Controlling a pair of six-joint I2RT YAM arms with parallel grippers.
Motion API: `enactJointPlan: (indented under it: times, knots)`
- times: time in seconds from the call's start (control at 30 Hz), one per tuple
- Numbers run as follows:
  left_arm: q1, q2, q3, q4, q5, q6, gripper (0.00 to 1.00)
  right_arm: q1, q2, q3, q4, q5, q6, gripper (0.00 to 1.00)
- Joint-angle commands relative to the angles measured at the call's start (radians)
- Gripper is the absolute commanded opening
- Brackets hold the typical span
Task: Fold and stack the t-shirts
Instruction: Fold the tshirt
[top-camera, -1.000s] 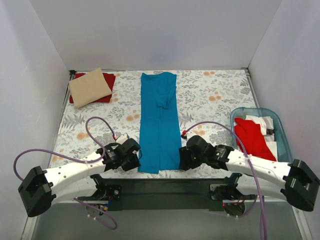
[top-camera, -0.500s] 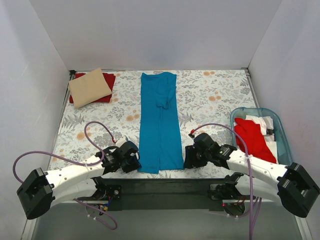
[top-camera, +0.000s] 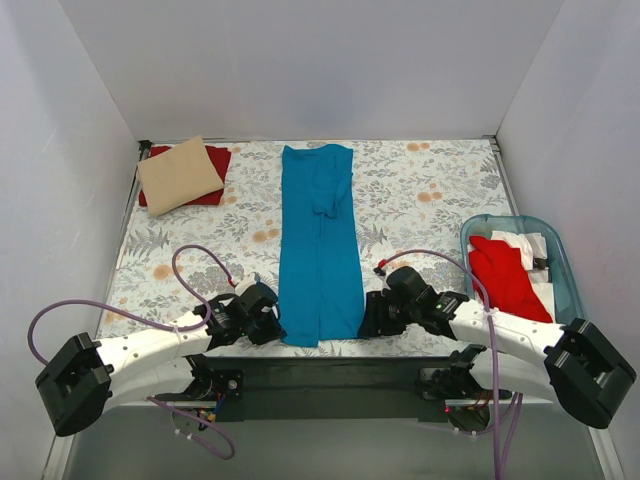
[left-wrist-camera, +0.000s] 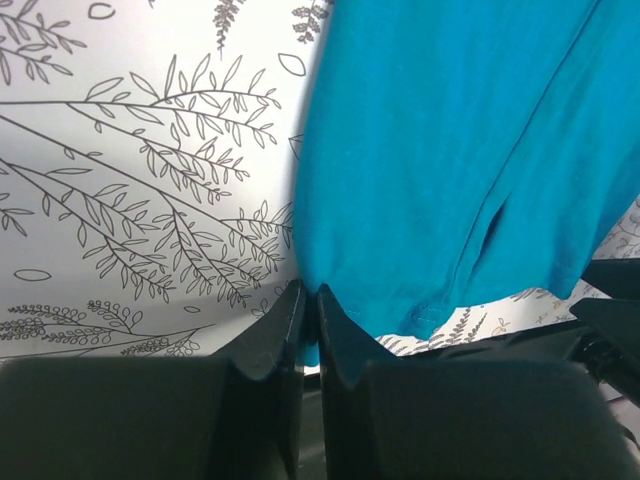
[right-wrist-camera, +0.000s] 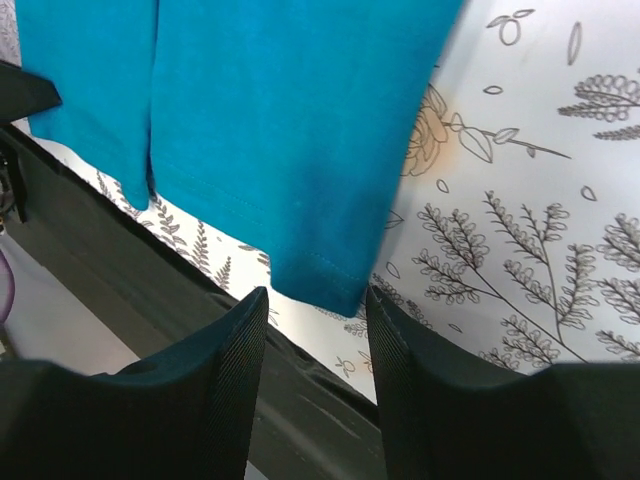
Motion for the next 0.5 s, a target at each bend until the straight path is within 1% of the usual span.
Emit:
enactJointPlan:
  times: [0.0, 0.07, 0.17, 0.2, 0.27, 0.33, 0.37, 0.4, 0.47]
  knots:
    - [0.004, -0.005, -0.032, -0.027, 0.018, 0.011, 0.03, 0.002, 0.034, -0.030, 0.011, -0.017, 0.009, 0.51]
    - [0.004, -0.013, -0.032, -0.028, 0.021, 0.012, 0.00, 0.002, 0.054, -0.035, 0.017, -0.016, 0.009, 0.50]
    - [0.004, -0.028, -0.033, -0.027, 0.032, 0.012, 0.00, 0.002, 0.080, -0.047, 0.045, -0.028, 0.013, 0.45]
    - [0.004, -0.034, -0.035, -0.024, 0.037, 0.012, 0.00, 0.002, 0.086, -0.049, 0.050, -0.028, 0.015, 0.41]
    - [0.004, -0.037, -0.035, -0.021, 0.046, 0.019, 0.00, 0.002, 0.100, -0.052, 0.062, -0.024, 0.016, 0.38]
    - [0.004, -0.039, -0.032, -0.015, 0.057, 0.025, 0.00, 0.001, 0.109, -0.053, 0.066, -0.017, 0.016, 0.31]
    - [0.004, -0.039, -0.030, -0.015, 0.060, 0.029, 0.00, 0.001, 0.109, -0.053, 0.067, -0.017, 0.015, 0.28]
    - [0.003, -0.042, -0.030, -0.011, 0.064, 0.032, 0.00, 0.002, 0.108, -0.053, 0.065, -0.017, 0.015, 0.16]
    - [0.003, -0.054, -0.021, -0.013, 0.078, 0.045, 0.00, 0.001, 0.091, -0.056, 0.062, -0.025, 0.007, 0.06]
